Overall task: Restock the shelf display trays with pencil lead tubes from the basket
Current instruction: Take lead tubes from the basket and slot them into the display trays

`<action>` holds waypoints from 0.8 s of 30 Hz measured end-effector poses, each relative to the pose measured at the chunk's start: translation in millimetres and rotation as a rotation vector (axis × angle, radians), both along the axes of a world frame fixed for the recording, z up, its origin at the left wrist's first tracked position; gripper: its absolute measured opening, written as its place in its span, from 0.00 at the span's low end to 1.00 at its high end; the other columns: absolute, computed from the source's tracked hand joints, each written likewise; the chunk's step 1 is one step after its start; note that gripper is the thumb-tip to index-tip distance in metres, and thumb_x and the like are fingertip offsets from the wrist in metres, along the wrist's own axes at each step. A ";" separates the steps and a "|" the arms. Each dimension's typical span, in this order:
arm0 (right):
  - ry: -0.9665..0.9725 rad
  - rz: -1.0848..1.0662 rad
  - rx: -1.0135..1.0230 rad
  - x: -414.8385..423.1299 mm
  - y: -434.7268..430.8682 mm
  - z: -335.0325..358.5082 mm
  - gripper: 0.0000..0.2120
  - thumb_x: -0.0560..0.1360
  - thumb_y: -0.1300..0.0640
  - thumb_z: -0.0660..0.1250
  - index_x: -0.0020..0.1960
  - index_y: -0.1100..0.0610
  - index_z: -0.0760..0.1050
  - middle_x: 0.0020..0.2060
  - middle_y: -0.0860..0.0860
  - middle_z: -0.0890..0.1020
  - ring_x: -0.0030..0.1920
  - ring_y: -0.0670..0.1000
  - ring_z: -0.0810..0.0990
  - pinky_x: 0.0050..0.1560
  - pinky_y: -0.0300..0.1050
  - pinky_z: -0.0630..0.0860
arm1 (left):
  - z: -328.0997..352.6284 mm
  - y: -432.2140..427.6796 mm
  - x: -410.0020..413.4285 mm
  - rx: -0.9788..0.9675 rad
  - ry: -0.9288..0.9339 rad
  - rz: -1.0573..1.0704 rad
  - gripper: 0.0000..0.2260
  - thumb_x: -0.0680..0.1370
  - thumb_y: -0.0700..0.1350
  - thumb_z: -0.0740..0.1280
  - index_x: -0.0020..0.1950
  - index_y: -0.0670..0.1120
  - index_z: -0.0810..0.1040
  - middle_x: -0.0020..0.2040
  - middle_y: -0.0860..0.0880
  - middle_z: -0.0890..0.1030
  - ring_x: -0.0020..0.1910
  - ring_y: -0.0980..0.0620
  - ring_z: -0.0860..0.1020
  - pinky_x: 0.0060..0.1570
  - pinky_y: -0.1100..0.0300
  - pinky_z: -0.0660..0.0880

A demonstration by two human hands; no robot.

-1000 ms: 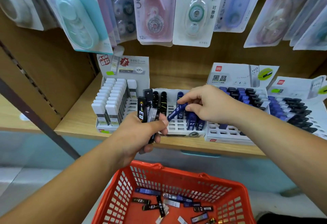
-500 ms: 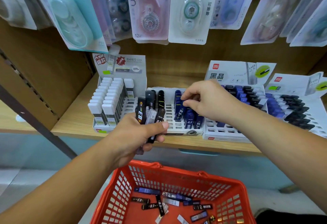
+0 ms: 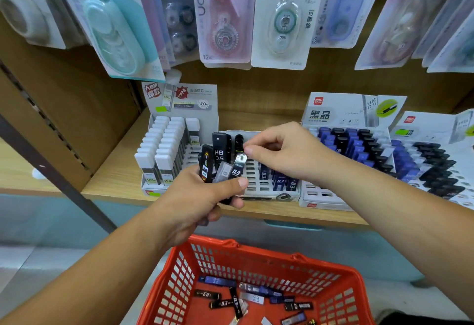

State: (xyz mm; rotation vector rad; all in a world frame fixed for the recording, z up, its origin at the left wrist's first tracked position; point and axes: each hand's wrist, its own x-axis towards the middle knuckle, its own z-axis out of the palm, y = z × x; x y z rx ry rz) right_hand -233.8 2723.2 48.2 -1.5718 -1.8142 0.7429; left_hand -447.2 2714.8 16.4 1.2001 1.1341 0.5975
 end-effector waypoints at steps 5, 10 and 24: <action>0.426 0.065 -0.193 -10.9 -3.2 6.8 0.07 0.77 0.62 0.75 0.55 0.59 0.85 0.37 0.53 0.86 0.37 0.49 0.83 0.40 0.44 0.80 | 0.4 5.2 -5.1 0.051 -0.028 0.031 0.12 0.75 0.50 0.77 0.52 0.43 0.84 0.40 0.40 0.85 0.24 0.52 0.65 0.29 0.61 0.57; 0.513 -0.045 -0.171 -23.8 -0.9 6.3 0.08 0.72 0.69 0.77 0.50 0.63 0.82 0.35 0.57 0.84 0.35 0.52 0.83 0.37 0.44 0.82 | 3.0 5.3 -12.0 0.096 -0.013 0.044 0.16 0.77 0.53 0.75 0.52 0.41 0.83 0.42 0.41 0.87 0.27 0.51 0.76 0.27 0.62 0.60; -0.093 -0.195 0.067 -16.2 11.6 -21.9 0.09 0.73 0.57 0.79 0.41 0.44 0.83 0.31 0.40 0.81 0.30 0.38 0.77 0.36 0.32 0.72 | -2.1 0.1 -36.3 0.015 0.044 0.056 0.15 0.80 0.52 0.72 0.56 0.39 0.80 0.43 0.43 0.87 0.21 0.54 0.66 0.25 0.66 0.57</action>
